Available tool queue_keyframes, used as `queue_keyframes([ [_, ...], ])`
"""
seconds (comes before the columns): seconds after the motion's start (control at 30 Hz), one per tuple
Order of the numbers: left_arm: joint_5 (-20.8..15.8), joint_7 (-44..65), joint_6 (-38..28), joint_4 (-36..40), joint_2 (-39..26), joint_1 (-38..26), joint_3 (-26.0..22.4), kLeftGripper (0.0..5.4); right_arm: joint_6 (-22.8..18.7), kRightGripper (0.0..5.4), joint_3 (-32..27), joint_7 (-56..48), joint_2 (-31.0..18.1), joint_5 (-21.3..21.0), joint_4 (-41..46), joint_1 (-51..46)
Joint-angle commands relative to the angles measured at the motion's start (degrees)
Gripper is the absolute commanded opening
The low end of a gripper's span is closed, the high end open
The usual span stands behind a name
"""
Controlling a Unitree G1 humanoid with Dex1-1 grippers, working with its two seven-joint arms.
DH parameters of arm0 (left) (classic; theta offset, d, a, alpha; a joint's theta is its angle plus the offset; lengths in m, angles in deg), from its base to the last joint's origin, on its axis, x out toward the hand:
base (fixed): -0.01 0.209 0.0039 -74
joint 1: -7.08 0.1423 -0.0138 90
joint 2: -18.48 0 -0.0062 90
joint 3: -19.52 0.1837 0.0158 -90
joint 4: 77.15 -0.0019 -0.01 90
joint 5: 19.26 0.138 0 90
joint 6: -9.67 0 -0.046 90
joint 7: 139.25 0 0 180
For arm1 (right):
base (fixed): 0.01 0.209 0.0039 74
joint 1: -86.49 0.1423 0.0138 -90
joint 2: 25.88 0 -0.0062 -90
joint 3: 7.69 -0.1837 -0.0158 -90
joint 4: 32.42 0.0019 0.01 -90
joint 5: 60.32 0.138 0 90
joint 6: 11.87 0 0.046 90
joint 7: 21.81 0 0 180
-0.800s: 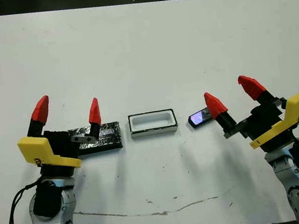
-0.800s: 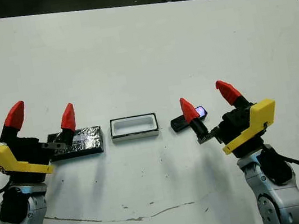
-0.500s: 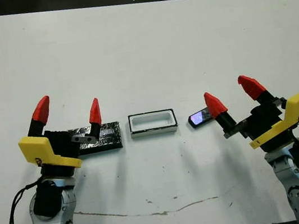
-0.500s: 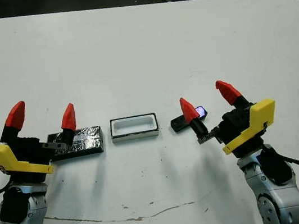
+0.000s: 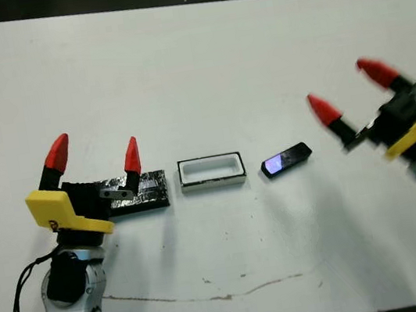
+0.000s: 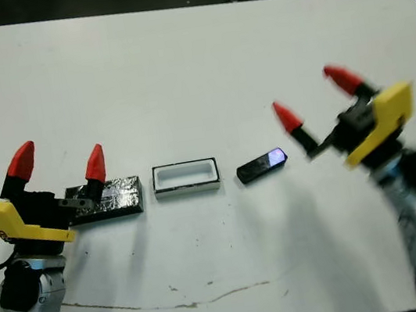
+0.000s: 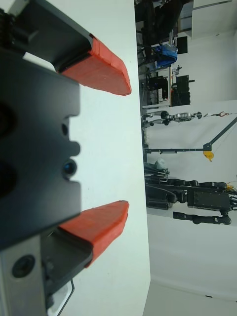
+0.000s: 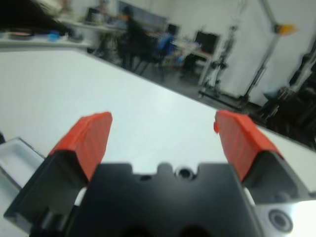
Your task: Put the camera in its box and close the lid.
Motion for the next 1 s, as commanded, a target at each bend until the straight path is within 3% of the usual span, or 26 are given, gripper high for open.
queue_keyframes([
  [0.03,0.4,-0.2,0.4,0.2,-0.3,0.6,0.1,5.40,-0.8,5.39,3.4,-8.5,-6.1,-2.5,-7.4,7.2],
  [0.2,0.8,-0.3,-0.1,-0.1,-0.2,0.7,0.0,5.40,-1.3,5.39,10.3,-18.6,-10.0,-7.3,-15.7,16.0],
  [0.47,0.6,-0.4,-0.2,0.0,0.0,1.0,-0.1,5.40,5.8,5.39,21.3,-37.4,-9.3,-14.8,-30.4,26.9],
  [0.63,0.8,-0.5,-0.4,-0.4,0.1,0.9,-0.1,5.40,8.0,5.39,26.5,-48.0,-7.4,-18.6,-40.2,32.6],
  [0.73,0.7,-0.6,-0.1,-0.4,0.1,0.9,-0.1,5.40,10.5,5.39,29.6,-50.7,-6.6,-19.0,-44.1,34.8],
  [0.93,0.9,-0.6,-0.3,-0.6,0.2,0.9,0.0,5.40,11.9,5.39,35.6,-50.8,-5.9,-17.2,-48.0,36.8],
  [1.0,0.9,-0.7,-0.1,-0.4,0.2,0.9,0.0,5.40,12.9,5.39,36.0,-50.8,-5.8,-18.6,-47.7,37.0],
])
